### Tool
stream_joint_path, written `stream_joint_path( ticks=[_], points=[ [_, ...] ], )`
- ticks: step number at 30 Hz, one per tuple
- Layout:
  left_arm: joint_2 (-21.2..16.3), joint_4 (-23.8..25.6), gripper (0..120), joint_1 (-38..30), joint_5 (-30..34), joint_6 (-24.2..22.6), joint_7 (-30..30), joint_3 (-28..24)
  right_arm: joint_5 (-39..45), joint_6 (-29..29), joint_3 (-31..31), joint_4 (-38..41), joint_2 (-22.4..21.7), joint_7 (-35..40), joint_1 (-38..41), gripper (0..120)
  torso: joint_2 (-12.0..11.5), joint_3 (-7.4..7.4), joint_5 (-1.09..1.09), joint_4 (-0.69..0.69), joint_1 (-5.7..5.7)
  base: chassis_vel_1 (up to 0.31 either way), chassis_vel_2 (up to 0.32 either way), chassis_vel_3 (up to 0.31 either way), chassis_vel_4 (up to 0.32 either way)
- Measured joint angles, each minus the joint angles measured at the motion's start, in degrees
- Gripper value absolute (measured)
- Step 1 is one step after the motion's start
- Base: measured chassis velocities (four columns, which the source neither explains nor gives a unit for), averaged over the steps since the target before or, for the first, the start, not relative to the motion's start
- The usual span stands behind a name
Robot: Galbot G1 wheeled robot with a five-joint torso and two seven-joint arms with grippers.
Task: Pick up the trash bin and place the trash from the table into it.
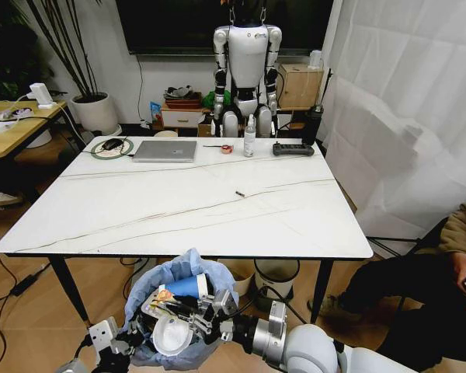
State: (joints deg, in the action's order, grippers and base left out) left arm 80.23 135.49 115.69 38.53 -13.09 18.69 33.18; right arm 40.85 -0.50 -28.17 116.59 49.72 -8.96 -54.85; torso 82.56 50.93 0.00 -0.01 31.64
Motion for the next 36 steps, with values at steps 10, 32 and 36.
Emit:
stream_joint_path(
  ticks=[10,32,36],
  points=[
    [-0.02,-0.36,0,-0.23,0.11,-0.08,0.08,-0.19,0.09,-0.20,0.49,0.84,-0.67,0.45,-0.09,69,0.00,0.00,0.00,0.00,0.00,0.000,0.000,0.000,0.000],
    [0.17,-0.58,0,0.53,-0.55,-0.10,0.09,-0.60,9.31,15.65,19.56,-13.33,10.57,11.28,16.58,100,-0.01,0.01,0.00,0.01,0.02,0.000,0.000,0.000,0.000],
    [0.17,-0.20,0,0.79,-0.64,-0.08,0.06,-0.54,8.61,18.79,20.60,-21.11,14.76,11.24,21.41,100,-0.01,0.01,-0.01,0.00,0.02,0.000,0.000,0.000,0.000]
  ],
)
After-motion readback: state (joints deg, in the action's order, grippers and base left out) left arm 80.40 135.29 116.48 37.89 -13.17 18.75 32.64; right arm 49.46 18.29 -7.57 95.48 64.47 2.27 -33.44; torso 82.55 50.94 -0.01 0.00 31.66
